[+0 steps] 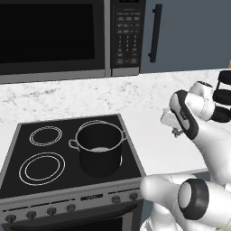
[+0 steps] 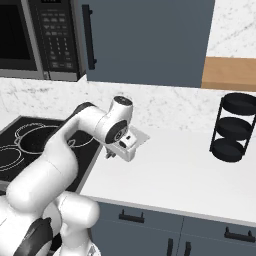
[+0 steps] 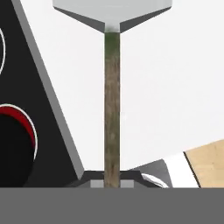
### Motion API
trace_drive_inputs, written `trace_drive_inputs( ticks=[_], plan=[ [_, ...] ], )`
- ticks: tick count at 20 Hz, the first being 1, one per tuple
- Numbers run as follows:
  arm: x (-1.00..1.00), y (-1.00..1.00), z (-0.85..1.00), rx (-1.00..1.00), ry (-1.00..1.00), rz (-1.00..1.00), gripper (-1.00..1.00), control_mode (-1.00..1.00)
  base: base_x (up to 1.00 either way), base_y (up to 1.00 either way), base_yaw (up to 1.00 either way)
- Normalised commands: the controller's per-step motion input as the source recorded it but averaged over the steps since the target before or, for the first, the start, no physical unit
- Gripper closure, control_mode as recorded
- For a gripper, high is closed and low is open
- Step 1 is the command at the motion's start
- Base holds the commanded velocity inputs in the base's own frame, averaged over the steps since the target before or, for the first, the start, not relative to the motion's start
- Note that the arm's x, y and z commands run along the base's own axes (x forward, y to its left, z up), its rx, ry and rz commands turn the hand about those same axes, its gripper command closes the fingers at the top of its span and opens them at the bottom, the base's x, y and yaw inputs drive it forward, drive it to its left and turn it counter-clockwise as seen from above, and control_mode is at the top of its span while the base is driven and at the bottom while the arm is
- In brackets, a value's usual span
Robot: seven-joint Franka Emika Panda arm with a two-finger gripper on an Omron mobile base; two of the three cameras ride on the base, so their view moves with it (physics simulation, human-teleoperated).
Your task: Put the sweet potato and onion in the pot. Retrieve the spatula and lightly stir the vegetables in the pot.
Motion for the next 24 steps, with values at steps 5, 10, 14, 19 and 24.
trace_drive_inputs(
  ticks=[5,10,14,19,24],
  plan=[
    [-0.42,0.26,1.00,0.31,0.22,-0.05,1.00,-1.00,0.00,0.00,0.00],
    [-0.32,0.14,0.93,0.40,0.30,-0.09,1.00,-1.00,0.00,0.00,0.00],
    [-0.41,0.32,0.74,0.42,0.21,-0.09,1.00,-1.00,0.00,0.00,0.00],
    [-0.68,0.42,0.57,0.42,0.09,-0.06,1.00,-1.00,0.00,0.00,0.00],
    [-0.42,0.51,0.31,0.42,0.09,-0.05,1.00,-1.00,0.00,0.00,0.00]
  ],
)
